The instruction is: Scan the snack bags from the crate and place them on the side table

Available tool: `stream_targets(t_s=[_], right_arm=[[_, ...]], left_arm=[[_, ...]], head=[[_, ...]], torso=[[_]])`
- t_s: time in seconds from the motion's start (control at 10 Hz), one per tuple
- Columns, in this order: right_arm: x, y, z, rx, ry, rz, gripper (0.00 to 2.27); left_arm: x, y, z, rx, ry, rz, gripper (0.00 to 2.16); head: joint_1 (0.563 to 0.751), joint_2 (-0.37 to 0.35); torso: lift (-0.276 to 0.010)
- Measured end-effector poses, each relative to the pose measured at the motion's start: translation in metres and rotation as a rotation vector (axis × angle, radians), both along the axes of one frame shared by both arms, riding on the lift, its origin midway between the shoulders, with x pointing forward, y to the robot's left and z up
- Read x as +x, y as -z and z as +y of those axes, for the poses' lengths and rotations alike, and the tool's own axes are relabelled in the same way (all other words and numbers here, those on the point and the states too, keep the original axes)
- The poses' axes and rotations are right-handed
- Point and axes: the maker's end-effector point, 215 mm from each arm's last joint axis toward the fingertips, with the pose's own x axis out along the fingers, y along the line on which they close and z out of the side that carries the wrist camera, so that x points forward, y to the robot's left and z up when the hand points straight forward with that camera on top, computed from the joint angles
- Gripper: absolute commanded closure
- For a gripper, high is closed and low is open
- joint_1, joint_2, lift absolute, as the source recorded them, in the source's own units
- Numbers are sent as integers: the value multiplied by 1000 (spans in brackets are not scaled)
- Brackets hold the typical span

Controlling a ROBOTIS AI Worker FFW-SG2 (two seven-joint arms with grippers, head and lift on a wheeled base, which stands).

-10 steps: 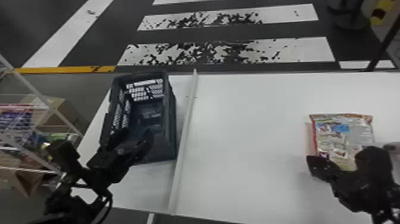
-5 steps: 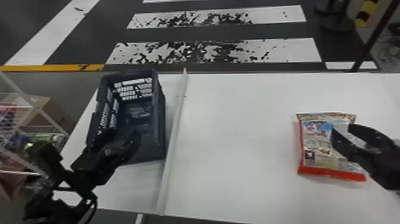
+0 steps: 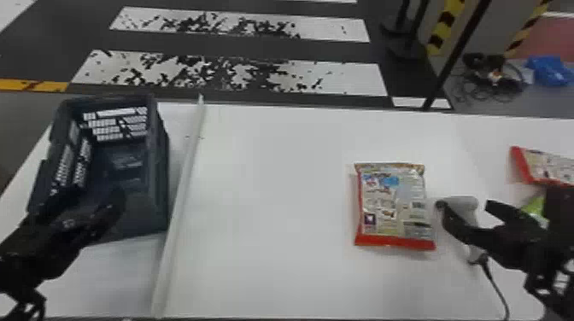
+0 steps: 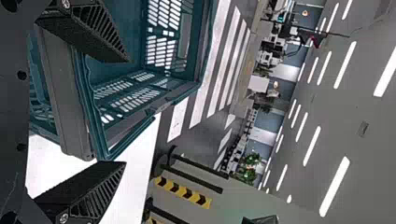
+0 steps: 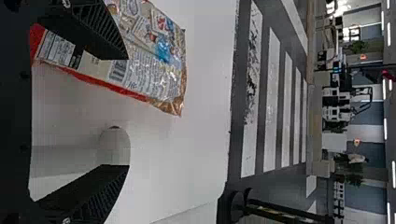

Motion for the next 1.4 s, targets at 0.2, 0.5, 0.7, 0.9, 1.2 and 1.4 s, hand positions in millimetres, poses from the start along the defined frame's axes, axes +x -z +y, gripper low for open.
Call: stream_targets(t_s=[0.2, 0.5, 0.7, 0.9, 1.2, 1.4], right_arm=[[0, 17, -24, -26, 12, 43, 43], [3, 39, -46, -21, 12, 135, 43], [4, 52, -54, -16, 11, 193, 43], [4, 67, -58, -27, 7, 250, 225], [6, 78, -54, -28, -19, 289, 2138], [5, 79, -56, -36, -6, 300, 2223]], left_arm=[[-1, 1, 2, 1, -3, 3, 76], [2, 6, 3, -5, -8, 8, 76], [6, 11, 4, -14, -9, 13, 76], [8, 14, 5, -20, -12, 16, 76], [8, 17, 6, -22, -15, 20, 76], [8, 16, 6, -22, -13, 19, 76]], head=[[695, -123], [695, -149], [695, -159], [695, -162], [695, -156], [695, -159]], torso=[[-95], [-95], [-95], [-95], [-95], [-95]])
